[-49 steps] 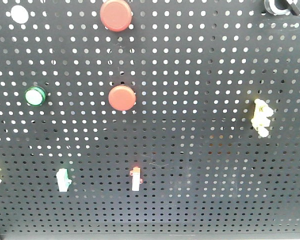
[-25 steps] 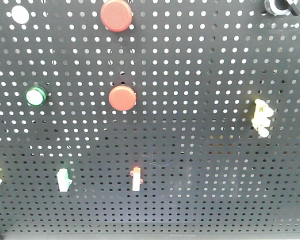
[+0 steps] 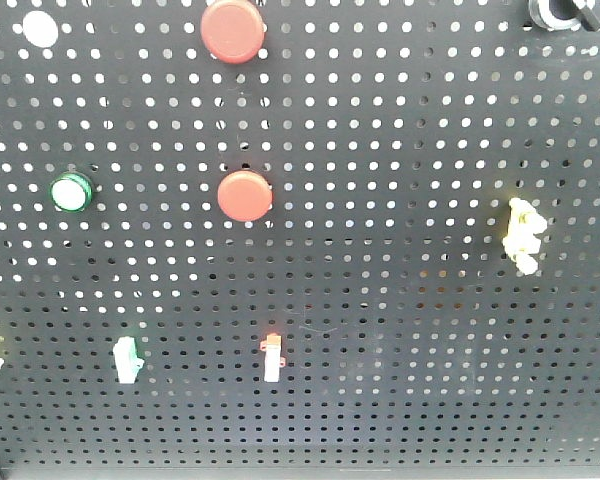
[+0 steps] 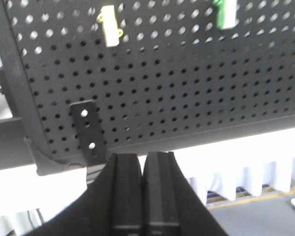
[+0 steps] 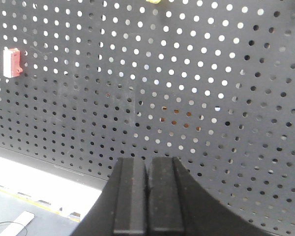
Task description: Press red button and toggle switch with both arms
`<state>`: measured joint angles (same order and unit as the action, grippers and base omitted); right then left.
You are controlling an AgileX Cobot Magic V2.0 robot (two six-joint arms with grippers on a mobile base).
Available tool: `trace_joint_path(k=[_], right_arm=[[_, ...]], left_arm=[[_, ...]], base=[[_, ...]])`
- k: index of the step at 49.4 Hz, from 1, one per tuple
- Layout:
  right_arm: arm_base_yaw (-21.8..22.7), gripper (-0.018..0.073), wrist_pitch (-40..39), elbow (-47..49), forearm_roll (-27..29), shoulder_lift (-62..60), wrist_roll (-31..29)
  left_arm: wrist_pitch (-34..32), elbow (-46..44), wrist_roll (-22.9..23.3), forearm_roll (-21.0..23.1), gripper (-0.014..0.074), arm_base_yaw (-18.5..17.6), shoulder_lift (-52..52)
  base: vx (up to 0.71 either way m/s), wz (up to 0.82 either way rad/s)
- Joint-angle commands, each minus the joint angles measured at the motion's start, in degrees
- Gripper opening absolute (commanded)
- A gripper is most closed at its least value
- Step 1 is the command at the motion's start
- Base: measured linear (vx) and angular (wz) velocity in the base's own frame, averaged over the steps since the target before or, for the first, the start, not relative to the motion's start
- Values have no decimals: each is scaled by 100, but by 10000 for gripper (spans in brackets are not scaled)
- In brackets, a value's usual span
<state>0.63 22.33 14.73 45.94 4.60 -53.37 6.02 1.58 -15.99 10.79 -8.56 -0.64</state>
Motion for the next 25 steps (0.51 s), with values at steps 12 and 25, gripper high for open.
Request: trace_joint_path(k=[12,25], right_arm=[[19,-3,-324,153,105,77,-21],[-98,-3,-336,153,112,51,-21]], left_arm=[[-402,198,62,-16,2,5,-97],[-402,198,62,-16,2,5,-97]], base=[[0,0],[0,0]])
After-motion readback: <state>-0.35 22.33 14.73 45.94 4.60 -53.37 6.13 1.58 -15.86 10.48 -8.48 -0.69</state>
